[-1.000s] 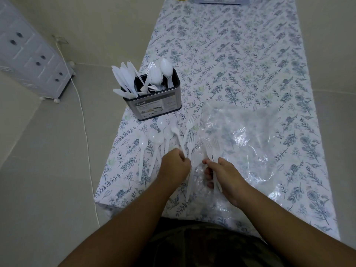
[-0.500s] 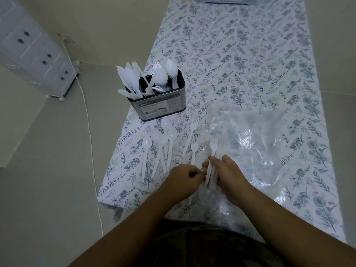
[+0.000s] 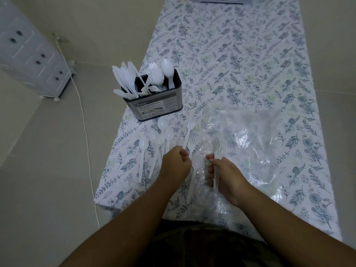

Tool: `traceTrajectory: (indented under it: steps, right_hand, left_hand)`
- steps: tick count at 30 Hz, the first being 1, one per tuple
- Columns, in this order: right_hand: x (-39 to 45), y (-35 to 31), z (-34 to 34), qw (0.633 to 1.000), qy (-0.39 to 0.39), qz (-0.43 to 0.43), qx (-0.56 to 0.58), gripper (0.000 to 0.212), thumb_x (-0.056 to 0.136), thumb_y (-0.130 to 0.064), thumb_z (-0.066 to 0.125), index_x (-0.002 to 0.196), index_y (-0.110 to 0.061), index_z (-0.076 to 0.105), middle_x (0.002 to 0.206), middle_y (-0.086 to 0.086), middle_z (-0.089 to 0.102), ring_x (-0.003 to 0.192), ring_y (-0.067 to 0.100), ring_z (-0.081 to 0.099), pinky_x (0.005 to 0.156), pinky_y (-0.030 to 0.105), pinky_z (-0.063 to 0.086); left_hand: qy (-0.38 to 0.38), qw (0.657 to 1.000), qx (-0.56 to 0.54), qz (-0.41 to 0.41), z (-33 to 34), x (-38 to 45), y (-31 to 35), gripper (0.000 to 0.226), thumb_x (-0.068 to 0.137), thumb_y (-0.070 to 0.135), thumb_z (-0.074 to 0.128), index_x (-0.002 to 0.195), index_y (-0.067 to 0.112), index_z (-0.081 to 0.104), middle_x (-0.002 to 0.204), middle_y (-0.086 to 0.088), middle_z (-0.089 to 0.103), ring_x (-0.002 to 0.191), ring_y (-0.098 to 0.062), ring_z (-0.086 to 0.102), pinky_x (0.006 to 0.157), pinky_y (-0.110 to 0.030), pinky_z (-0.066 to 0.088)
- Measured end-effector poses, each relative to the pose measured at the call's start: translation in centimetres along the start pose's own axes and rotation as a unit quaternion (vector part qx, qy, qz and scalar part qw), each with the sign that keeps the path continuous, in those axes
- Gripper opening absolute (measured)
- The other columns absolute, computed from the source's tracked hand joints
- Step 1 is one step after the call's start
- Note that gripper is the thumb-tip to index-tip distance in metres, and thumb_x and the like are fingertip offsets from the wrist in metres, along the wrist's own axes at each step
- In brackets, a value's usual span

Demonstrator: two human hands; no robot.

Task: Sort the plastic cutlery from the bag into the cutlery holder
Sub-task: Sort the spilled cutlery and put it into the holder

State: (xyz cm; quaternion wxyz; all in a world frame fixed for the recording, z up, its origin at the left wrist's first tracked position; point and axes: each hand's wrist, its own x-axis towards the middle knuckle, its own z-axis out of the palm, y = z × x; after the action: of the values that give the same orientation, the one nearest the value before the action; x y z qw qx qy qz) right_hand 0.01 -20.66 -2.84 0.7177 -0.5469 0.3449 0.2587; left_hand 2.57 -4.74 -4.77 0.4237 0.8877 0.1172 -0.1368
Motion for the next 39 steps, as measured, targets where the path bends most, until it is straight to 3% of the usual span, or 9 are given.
traceTrajectory:
  steps: [3,9,12,16,20,25,27,34,39]
  right_hand:
    - [0.0,0.2,0.1,1.0,-0.008,0.001,-0.004,0.019,0.102,-0.012,0.048,0.116,-0.009,0.061,0.07,0.005,0.05,0.061,0.02,0.044,0.065,0.041,0.043]
    - [-0.3,0.2,0.5,0.999,-0.044,-0.009,0.011,0.025,0.105,-0.024,0.052,0.121,-0.006,0.061,0.096,0.016,0.073,0.09,0.035,0.071,0.083,0.05,0.059]
    - [-0.4,0.2,0.5,0.998,-0.057,-0.014,0.008,0.024,0.105,-0.027,0.055,0.115,-0.006,0.06,0.111,0.023,0.074,0.104,0.041,0.072,0.092,0.057,0.055]
    - [-0.3,0.3,0.3,0.999,-0.037,-0.007,-0.029,0.023,0.104,-0.026,0.056,0.109,-0.004,0.052,0.107,0.021,0.073,0.09,0.034,0.074,0.084,0.053,0.061]
    - [-0.5,0.5,0.4,1.0,-0.016,-0.005,-0.026,0.034,0.103,-0.024,0.057,0.12,0.006,0.055,0.077,0.01,0.06,0.058,0.019,0.05,0.056,0.035,0.047]
    - [-1.0,0.3,-0.2,1.0,-0.01,-0.002,-0.025,0.003,0.101,-0.013,0.056,0.101,-0.01,0.055,0.067,0.005,0.047,0.055,0.016,0.04,0.051,0.031,0.038]
    - [-1.0,0.3,-0.5,1.0,-0.007,0.0,-0.009,0.009,0.102,-0.013,0.055,0.095,-0.011,0.049,0.069,0.007,0.046,0.055,0.018,0.04,0.05,0.032,0.036]
    - [-0.7,0.1,-0.4,0.999,0.01,-0.01,-0.041,0.017,0.101,-0.026,0.059,0.1,-0.013,0.048,0.069,0.004,0.048,0.054,0.017,0.041,0.049,0.032,0.036]
    - [-1.2,-0.4,1.1,0.998,-0.04,-0.018,-0.047,0.024,0.101,-0.035,0.056,0.114,-0.014,0.056,0.092,0.023,0.059,0.084,0.03,0.067,0.073,0.043,0.054]
  left_hand:
    - [0.005,1.0,-0.013,-0.011,0.0,-0.4,0.1,0.007,0.088,0.013,0.064,0.093,0.017,0.062,0.083,0.01,0.064,0.075,-0.003,0.062,0.058,-0.005,0.04]
    - [-0.101,0.98,-0.164,-0.056,-0.2,-1.3,1.4,0.01,0.091,0.019,0.069,0.101,0.019,0.068,0.093,-0.001,0.073,0.085,-0.017,0.072,0.073,-0.031,0.061]
    - [-0.141,0.972,-0.19,-0.014,0.2,-2.0,1.8,0.01,0.093,0.017,0.068,0.102,0.015,0.071,0.087,-0.001,0.076,0.079,-0.012,0.074,0.072,-0.03,0.063]
    - [-0.067,0.992,-0.026,0.108,0.5,-1.4,2.2,0.012,0.087,0.013,0.066,0.092,0.016,0.077,0.077,0.009,0.069,0.07,-0.004,0.067,0.061,-0.009,0.05]
    - [0.061,0.991,0.044,0.115,0.5,1.5,2.2,0.016,0.088,0.011,0.065,0.103,0.014,0.063,0.095,0.004,0.053,0.086,-0.01,0.055,0.071,-0.014,0.041]
    - [0.045,0.987,0.14,0.065,0.5,4.3,1.5,0.021,0.089,0.012,0.068,0.103,0.015,0.052,0.098,-0.003,0.057,0.088,-0.019,0.056,0.067,-0.027,0.04]
    - [0.029,0.985,0.153,0.075,0.2,4.1,1.3,0.021,0.089,0.007,0.063,0.103,0.015,0.05,0.091,-0.003,0.058,0.081,-0.018,0.057,0.06,-0.025,0.038]
    - [-0.073,0.993,-0.089,-0.001,-0.8,-1.6,1.5,0.046,0.089,0.008,0.062,0.129,0.029,0.053,0.079,-0.001,0.061,0.059,-0.009,0.055,0.052,-0.02,0.052]
    - [-0.114,0.98,-0.16,0.025,-0.2,-4.0,1.6,0.049,0.092,0.015,0.068,0.137,0.031,0.057,0.081,-0.003,0.067,0.065,-0.002,0.065,0.058,-0.013,0.052]
